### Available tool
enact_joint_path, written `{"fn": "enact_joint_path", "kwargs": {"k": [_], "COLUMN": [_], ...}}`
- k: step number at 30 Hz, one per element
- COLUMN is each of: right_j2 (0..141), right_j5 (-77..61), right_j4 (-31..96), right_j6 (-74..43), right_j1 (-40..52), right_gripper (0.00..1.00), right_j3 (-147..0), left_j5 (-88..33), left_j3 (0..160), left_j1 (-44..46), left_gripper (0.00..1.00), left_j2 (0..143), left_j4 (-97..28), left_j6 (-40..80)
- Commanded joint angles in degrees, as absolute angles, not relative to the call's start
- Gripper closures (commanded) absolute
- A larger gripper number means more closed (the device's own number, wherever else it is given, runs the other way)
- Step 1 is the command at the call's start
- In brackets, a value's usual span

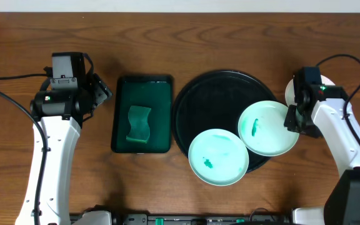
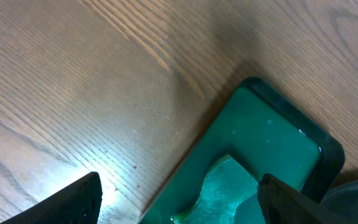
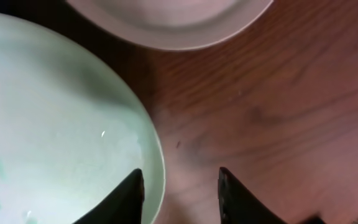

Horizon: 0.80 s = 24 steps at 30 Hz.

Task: Clean dirty plates on tray and stack at the side
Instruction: 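Move the right gripper to the right plate on the black tray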

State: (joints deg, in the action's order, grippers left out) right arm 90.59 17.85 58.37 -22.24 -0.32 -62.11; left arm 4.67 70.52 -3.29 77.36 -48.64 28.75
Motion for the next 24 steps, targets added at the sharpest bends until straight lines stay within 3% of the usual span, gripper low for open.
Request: {"fn": "enact_joint_path", "kwargs": {"k": [1, 4, 18, 21, 24], "right_j2": [90.43, 90.43, 90.43, 90.43, 90.43], "right_j5": [19.05, 18.61, 13.19, 13.17, 12.99], "right_j4": [55.07, 50.61, 46.48, 46.85, 47.55], "right_j6": [-23.14, -23.11, -21.61, -21.61, -21.61], "right_j1": [-1.76, -2.5, -2.48, -2.48, -2.48], "right_gripper": [0.66, 0.81, 0.81, 0.95, 0.94], "right_j3": [-58.98, -56.53, -54.61, -54.61, -54.61], "left_j5": [4.99, 4.99, 4.99, 4.99, 4.99], "left_j3": [71.09, 71.09, 71.09, 71.09, 71.09], "left_j1": [-3.53, -3.53, -3.53, -3.53, -3.53], "left_gripper": [0.19, 0.2, 0.2, 0.2, 0.2], "left_j2": [77.47, 77.47, 77.47, 77.47, 77.47], "left_j4": [-48.8, -48.8, -48.8, -48.8, -48.8], "left_j6": [29.23, 29.23, 29.23, 29.23, 29.23]}}
